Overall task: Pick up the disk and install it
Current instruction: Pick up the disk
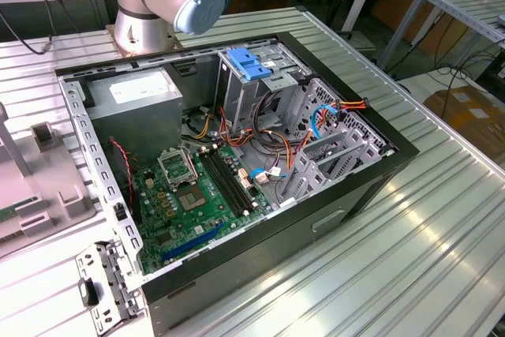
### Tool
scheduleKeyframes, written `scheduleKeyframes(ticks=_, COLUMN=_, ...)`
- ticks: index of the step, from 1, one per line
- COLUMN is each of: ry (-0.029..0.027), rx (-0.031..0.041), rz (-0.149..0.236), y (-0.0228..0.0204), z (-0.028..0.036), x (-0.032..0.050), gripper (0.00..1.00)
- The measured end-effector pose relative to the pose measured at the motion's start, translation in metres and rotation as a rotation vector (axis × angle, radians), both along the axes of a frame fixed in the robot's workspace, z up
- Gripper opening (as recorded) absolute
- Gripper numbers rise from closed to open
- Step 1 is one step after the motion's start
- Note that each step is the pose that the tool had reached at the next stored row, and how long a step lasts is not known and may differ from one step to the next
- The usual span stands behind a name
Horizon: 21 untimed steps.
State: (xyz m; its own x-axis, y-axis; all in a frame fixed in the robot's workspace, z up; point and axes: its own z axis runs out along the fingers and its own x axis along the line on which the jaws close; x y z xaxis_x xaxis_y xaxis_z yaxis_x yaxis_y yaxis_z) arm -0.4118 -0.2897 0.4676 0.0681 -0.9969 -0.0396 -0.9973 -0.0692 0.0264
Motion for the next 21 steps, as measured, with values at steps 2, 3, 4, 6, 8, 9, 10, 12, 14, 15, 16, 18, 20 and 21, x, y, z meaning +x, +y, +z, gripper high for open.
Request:
scheduleKeyframes(ticks=2, ry=0.0002, rx=0.0, rz=0.0, y=-0.0025, z=0.0, x=0.0032, gripper=0.37)
scheduleKeyframes(ticks=3, ry=0.0004, rx=0.0001, rz=0.0, y=-0.0035, z=-0.0001, x=0.0047, gripper=0.37)
scheduleKeyframes(ticks=4, ry=0.0007, rx=0.0001, rz=0.0, y=-0.0048, z=0.0, x=0.0064, gripper=0.37)
scheduleKeyframes(ticks=6, ry=0.0011, rx=0.0001, rz=0.0, y=-0.0072, z=-0.0001, x=0.0103, gripper=0.37)
scheduleKeyframes(ticks=8, ry=0.0016, rx=0.0, rz=0.0, y=-0.0094, z=-0.0001, x=0.0143, gripper=0.37)
scheduleKeyframes(ticks=9, ry=0.0018, rx=0.0, rz=0.0, y=-0.0105, z=-0.0001, x=0.0161, gripper=0.37)
scheduleKeyframes(ticks=10, ry=0.0018, rx=0.0, rz=0.0, y=-0.0114, z=0.0, x=0.0176, gripper=0.37)
scheduleKeyframes(ticks=12, ry=0.002, rx=0.0001, rz=0.0, y=-0.0133, z=-0.0001, x=0.0209, gripper=0.37)
scheduleKeyframes(ticks=14, ry=0.0025, rx=0.0001, rz=0.0, y=-0.0155, z=-0.0001, x=0.025, gripper=0.37)
scheduleKeyframes(ticks=15, ry=0.0027, rx=0.0, rz=0.0, y=-0.0165, z=-0.0001, x=0.0269, gripper=0.37)
scheduleKeyframes(ticks=16, ry=0.003, rx=0.0001, rz=0.0, y=-0.0179, z=-0.0001, x=0.0296, gripper=0.37)
scheduleKeyframes(ticks=18, ry=0.0037, rx=0.0, rz=0.0, y=-0.0202, z=-0.0001, x=0.0344, gripper=0.37)
scheduleKeyframes(ticks=20, ry=0.0042, rx=0.0, rz=0.0, y=-0.0222, z=-0.0001, x=0.0383, gripper=0.37)
scheduleKeyframes(ticks=21, ry=0.0045, rx=0.0001, rz=0.0, y=-0.0231, z=-0.0001, x=0.0403, gripper=0.37)
